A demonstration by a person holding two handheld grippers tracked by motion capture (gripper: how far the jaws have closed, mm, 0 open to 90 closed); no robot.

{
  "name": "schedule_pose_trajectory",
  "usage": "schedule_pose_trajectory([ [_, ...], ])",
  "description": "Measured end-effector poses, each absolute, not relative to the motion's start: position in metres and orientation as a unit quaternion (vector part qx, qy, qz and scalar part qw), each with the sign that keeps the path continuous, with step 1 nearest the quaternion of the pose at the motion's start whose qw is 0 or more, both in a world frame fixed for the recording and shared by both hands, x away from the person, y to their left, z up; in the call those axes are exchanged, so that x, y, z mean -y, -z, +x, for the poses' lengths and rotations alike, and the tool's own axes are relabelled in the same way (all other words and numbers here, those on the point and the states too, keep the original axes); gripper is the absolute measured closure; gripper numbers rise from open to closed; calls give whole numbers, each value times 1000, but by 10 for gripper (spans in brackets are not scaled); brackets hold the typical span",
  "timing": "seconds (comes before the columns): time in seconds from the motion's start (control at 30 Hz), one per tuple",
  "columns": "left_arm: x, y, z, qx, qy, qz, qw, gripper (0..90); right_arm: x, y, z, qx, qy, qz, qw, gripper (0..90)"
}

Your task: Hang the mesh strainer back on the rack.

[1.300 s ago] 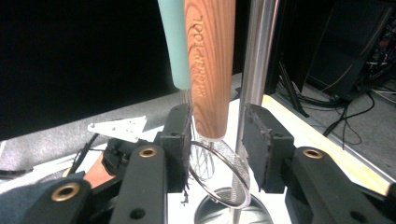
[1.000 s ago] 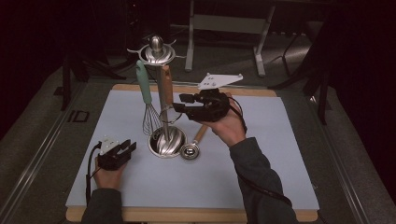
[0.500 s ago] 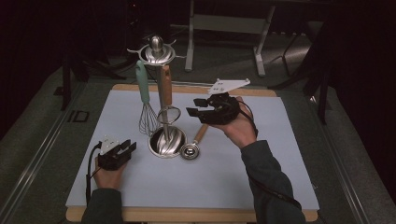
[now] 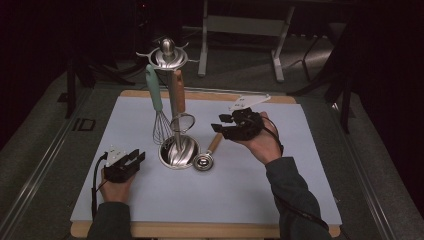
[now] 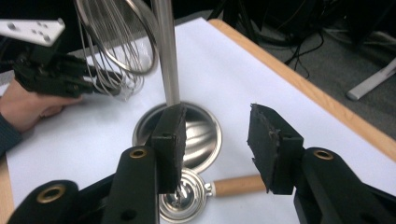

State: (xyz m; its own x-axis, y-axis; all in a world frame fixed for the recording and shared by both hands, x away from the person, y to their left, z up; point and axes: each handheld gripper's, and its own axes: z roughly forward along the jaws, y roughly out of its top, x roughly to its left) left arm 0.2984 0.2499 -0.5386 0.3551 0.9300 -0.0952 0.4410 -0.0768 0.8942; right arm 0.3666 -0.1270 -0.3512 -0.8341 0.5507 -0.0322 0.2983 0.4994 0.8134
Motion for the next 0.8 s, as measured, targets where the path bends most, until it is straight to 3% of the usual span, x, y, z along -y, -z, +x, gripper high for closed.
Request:
schedule_pose_trajectory([
  [0.23, -249, 532, 290, -501, -271, 674, 471, 728, 135, 367, 368, -862, -413, 257, 144, 559],
  [0.53, -248, 495, 277, -480, -288, 646, 518, 890, 144, 386, 365, -865, -408, 267, 120, 550],
  [0.8, -249, 473, 269, -475, -280, 619, 559, 898, 157, 402, 361, -861, -410, 281, 108, 544],
])
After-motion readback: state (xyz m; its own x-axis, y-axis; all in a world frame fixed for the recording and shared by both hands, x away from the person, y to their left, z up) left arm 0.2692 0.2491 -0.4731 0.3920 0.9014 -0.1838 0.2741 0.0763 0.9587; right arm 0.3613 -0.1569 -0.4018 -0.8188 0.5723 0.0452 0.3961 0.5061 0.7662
